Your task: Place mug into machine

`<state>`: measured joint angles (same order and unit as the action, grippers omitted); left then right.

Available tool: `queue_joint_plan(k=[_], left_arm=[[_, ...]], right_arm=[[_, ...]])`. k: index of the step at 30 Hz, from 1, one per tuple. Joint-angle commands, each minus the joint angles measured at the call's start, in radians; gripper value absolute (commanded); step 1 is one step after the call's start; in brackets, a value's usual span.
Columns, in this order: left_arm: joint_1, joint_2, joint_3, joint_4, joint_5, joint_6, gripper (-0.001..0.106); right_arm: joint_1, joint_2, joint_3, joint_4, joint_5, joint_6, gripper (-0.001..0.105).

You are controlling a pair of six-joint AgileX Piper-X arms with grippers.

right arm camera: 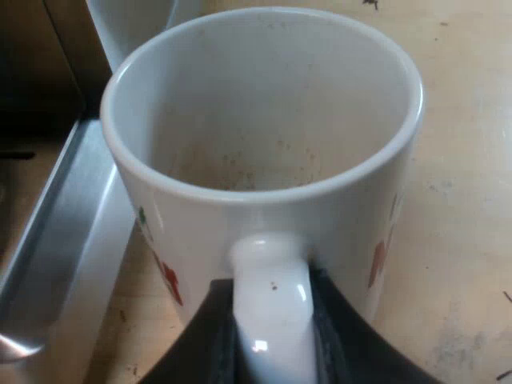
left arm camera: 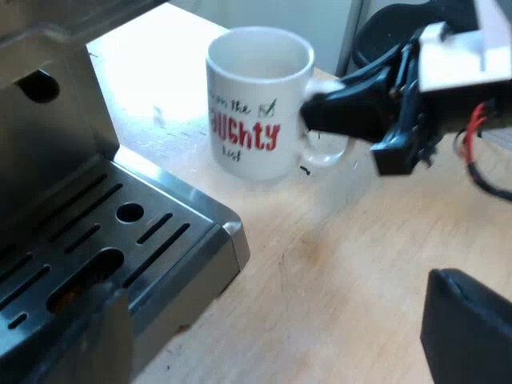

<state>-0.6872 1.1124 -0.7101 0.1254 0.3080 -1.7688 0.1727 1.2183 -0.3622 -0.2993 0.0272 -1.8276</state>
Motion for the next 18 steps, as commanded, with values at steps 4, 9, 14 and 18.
queue_joint_plan(k=[4, 9, 14, 18], left_arm=[[-0.005, -0.095, -0.009, 0.056, -0.052, -0.005, 0.073], [-0.005, -0.204, -0.009, 0.088, -0.074, -0.005, 0.073], [-0.005, -0.293, -0.009, 0.113, -0.073, -0.005, 0.073], [-0.005, -0.353, -0.009, 0.153, -0.098, -0.005, 0.073]], right_arm=[[0.002, -0.161, -0.01, 0.09, -0.009, -0.039, 0.0], [0.002, -0.314, -0.01, 0.211, -0.009, -0.039, 0.0], [0.002, -0.428, -0.01, 0.314, -0.027, -0.039, 0.0], [0.002, -0.523, -0.01, 0.406, -0.034, -0.039, 0.0]])
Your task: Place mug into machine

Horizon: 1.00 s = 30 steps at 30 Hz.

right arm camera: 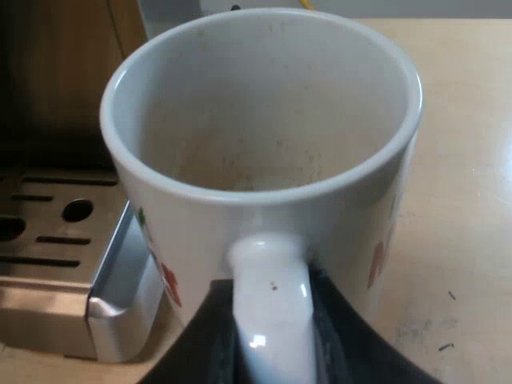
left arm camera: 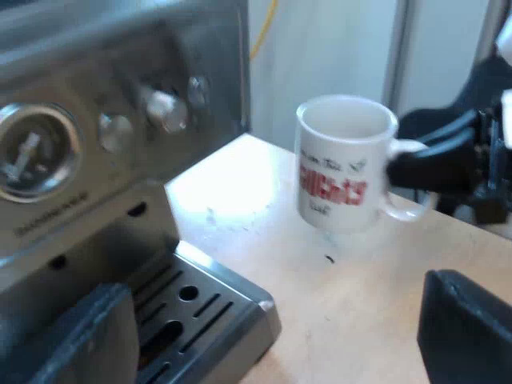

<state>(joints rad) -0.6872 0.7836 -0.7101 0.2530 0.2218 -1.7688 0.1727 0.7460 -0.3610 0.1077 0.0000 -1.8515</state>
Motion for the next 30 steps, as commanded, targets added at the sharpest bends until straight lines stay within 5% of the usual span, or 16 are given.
queue_joint_plan(k=[1, 16, 30], left_arm=[[-0.005, -0.032, -0.009, 0.031, -0.012, -0.005, 0.073], [-0.005, -0.188, 0.0, 0.247, -0.08, -0.005, 0.071], [-0.005, -0.399, 0.171, 0.266, -0.099, -0.074, 0.07]], right_arm=[[0.002, -0.064, -0.011, 0.013, -0.007, -0.015, 0.0], [0.002, -0.316, -0.027, 0.283, -0.112, -0.04, 0.0], [0.102, -0.343, -0.071, 0.353, -0.199, -0.083, 0.0]])
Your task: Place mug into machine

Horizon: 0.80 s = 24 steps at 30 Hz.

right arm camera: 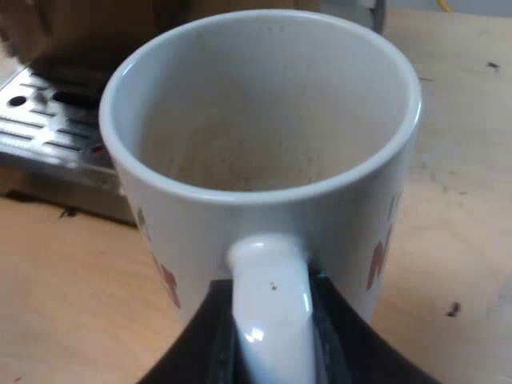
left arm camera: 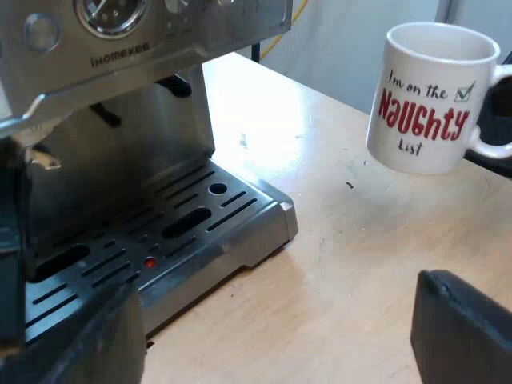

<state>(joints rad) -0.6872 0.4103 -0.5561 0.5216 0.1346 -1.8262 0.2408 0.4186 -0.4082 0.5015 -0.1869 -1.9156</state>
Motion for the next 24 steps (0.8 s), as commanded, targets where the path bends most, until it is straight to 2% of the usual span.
queue_joint_plan(k=[1, 4, 9, 12, 17, 19, 21, 24], left_arm=[[-0.005, -0.034, 0.025, -0.003, -0.012, -0.017, 0.07], [-0.005, -0.056, 0.06, -0.003, -0.012, -0.02, 0.07], [-0.005, -0.064, 0.111, -0.003, -0.081, -0.052, 0.07], [-0.005, -0.064, 0.134, -0.012, -0.087, -0.058, 0.07], [-0.005, -0.064, 0.167, -0.028, -0.104, -0.058, 0.07], [-0.005, -0.064, 0.174, -0.052, -0.103, -0.058, 0.07], [-0.005, -0.064, 0.181, -0.09, -0.103, -0.058, 0.07], [-0.005, -0.064, 0.18, -0.12, -0.11, -0.058, 0.07]], right_arm=[[0.049, -0.016, -0.024, -0.041, -0.007, -0.019, 0.0], [0.129, -0.016, -0.024, -0.041, 0.057, -0.019, 0.0], [0.275, 0.002, -0.024, -0.041, 0.13, -0.006, 0.0], [0.363, 0.039, -0.019, -0.045, 0.187, 0.035, 0.0], [0.473, 0.12, -0.019, -0.105, 0.241, 0.036, 0.0], [0.5, 0.155, -0.019, -0.136, 0.261, 0.06, 0.0], [0.535, 0.222, -0.019, -0.194, 0.307, 0.114, 0.0], [0.548, 0.306, -0.019, -0.283, 0.325, 0.139, 0.0]])
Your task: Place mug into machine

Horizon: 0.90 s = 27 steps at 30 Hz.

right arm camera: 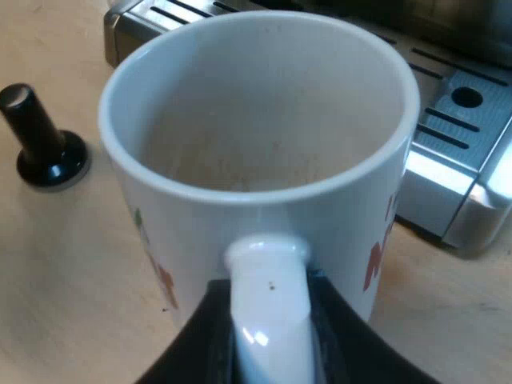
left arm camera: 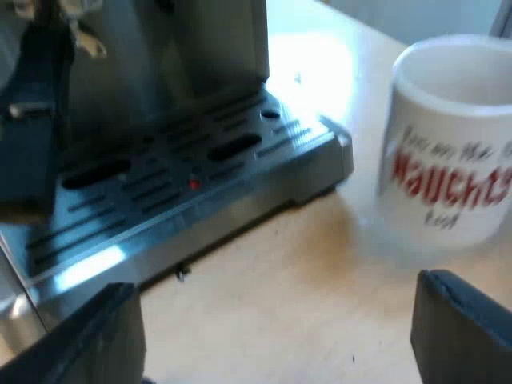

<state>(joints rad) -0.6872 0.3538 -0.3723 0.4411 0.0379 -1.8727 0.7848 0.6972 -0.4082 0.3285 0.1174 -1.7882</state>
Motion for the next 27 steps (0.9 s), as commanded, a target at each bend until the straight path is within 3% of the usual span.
queue_joint_plan(k=[1, 12, 16, 20, 27], left_arm=[[-0.005, -0.008, -0.004, -0.045, -0.013, -0.012, 0.07], [-0.005, -0.008, -0.004, -0.049, 0.0, -0.012, 0.07], [-0.005, -0.008, -0.004, -0.049, 0.003, -0.012, 0.07], [-0.005, -0.008, -0.004, -0.049, 0.003, -0.012, 0.07], [-0.005, -0.008, -0.004, -0.049, 0.034, -0.012, 0.07]], right_arm=[[0.004, 0.045, -0.019, -0.132, 0.021, 0.013, 0.0], [0.01, 0.327, -0.019, -0.531, 0.025, 0.013, 0.0], [0.03, 0.388, -0.019, -0.591, 0.066, 0.016, 0.0], [0.058, 0.442, -0.022, -0.64, 0.131, 0.061, 0.0], [0.088, 0.523, -0.058, -0.669, 0.169, 0.061, 0.0]])
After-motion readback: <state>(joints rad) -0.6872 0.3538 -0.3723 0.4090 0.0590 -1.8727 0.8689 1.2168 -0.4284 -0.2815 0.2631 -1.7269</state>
